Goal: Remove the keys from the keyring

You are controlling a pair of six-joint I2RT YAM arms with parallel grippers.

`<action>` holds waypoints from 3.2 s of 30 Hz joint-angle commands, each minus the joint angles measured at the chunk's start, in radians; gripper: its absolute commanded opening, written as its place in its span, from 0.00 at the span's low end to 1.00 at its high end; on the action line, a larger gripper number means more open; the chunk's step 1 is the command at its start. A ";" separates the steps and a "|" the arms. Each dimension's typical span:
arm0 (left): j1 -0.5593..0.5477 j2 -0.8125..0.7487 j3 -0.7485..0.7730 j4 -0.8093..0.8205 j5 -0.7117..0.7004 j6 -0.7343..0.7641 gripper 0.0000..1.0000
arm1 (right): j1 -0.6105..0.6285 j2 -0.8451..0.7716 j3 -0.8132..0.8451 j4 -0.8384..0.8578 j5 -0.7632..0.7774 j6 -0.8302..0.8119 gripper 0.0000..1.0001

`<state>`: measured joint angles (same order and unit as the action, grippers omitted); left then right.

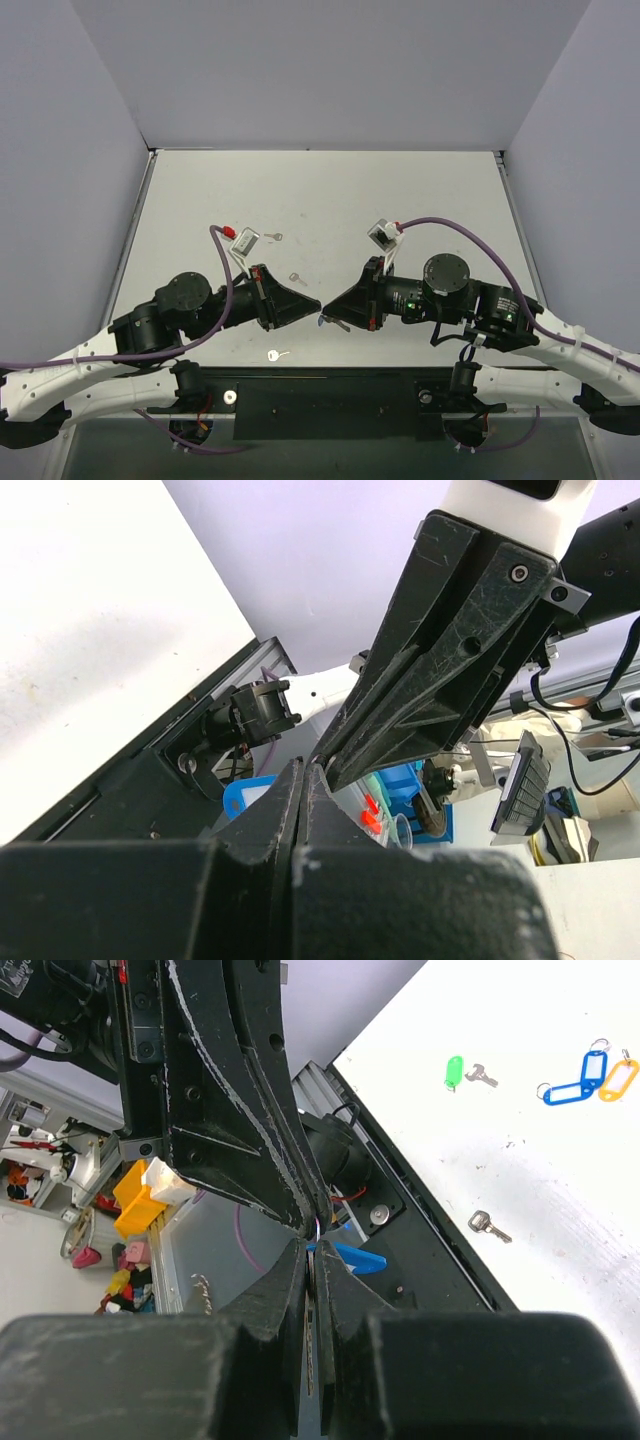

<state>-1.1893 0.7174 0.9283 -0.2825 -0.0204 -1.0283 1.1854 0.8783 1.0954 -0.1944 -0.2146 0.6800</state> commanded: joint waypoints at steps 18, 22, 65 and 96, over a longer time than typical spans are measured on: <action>-0.003 -0.013 0.200 -0.248 -0.015 0.121 0.78 | 0.008 -0.056 -0.017 0.036 -0.006 -0.013 0.00; -0.003 -0.007 0.282 -0.329 -0.007 0.192 0.79 | 0.008 -0.061 -0.002 0.004 -0.035 -0.023 0.00; -0.001 0.272 0.388 -0.320 0.422 0.467 0.48 | 0.032 -0.108 -0.069 0.062 -0.241 -0.008 0.00; -0.003 0.168 0.178 0.016 0.409 0.257 0.00 | 0.039 -0.099 -0.074 0.102 -0.095 -0.017 0.00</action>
<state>-1.1873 0.9016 1.1152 -0.3908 0.4335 -0.7143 1.2255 0.7750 1.0187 -0.1951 -0.3977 0.6621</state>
